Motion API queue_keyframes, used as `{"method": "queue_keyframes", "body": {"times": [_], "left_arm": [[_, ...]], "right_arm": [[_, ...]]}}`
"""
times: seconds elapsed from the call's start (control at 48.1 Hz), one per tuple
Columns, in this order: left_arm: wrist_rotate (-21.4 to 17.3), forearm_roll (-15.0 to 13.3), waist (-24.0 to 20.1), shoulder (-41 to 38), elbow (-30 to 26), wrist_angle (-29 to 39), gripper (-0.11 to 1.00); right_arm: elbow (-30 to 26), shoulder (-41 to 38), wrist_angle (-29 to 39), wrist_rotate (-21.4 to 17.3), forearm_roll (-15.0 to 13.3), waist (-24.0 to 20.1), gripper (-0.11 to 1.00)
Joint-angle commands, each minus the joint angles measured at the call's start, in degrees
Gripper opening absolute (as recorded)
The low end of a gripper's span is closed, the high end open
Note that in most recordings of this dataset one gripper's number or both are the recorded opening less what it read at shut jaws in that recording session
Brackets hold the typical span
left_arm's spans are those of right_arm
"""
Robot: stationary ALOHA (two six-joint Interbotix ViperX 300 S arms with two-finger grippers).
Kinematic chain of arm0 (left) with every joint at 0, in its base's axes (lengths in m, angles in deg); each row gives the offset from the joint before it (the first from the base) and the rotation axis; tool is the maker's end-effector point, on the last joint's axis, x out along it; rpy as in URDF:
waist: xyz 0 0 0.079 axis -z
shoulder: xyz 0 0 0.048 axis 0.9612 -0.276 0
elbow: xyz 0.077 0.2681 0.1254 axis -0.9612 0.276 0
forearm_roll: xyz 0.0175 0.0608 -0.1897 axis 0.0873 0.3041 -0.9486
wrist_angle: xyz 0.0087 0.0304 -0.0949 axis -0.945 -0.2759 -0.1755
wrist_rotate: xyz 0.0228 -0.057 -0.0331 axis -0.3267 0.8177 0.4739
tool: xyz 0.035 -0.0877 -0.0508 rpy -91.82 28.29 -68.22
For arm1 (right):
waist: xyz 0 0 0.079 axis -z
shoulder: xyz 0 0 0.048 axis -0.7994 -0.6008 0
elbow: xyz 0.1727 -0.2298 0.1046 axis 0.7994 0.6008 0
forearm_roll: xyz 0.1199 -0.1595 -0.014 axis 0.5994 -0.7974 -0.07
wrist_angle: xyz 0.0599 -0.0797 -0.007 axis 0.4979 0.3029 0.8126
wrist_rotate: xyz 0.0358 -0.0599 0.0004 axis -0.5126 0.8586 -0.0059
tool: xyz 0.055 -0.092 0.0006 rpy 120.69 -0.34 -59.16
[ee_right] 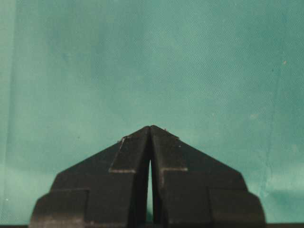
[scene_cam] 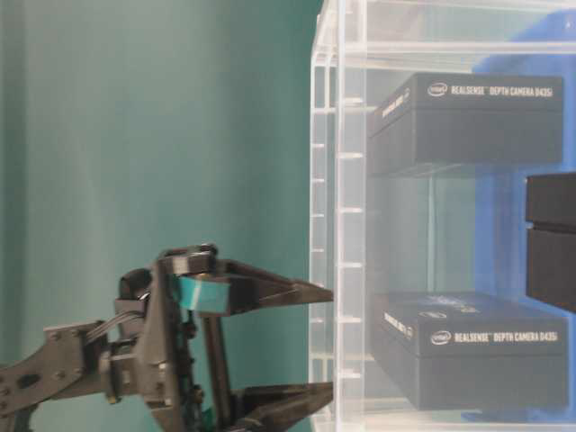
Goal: Take the box out of the case with the left arm.
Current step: 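Lower the left gripper around the left box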
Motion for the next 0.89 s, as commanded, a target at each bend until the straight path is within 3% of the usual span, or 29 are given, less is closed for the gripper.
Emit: {"method": "queue_keyframes", "body": {"times": [0.0, 0.872], "left_arm": [[0.1, 0.4, -0.3, 0.3, -0.2, -0.7, 0.93], [1.2, 3.4, -0.8, -3.4, 3.3, -7.4, 0.93]], "right_arm": [[-1.6, -0.4, -0.2, -0.1, 0.1, 0.1, 0.0], [-1.7, -0.4, -0.2, -0.1, 0.2, 0.1, 0.0]]}}
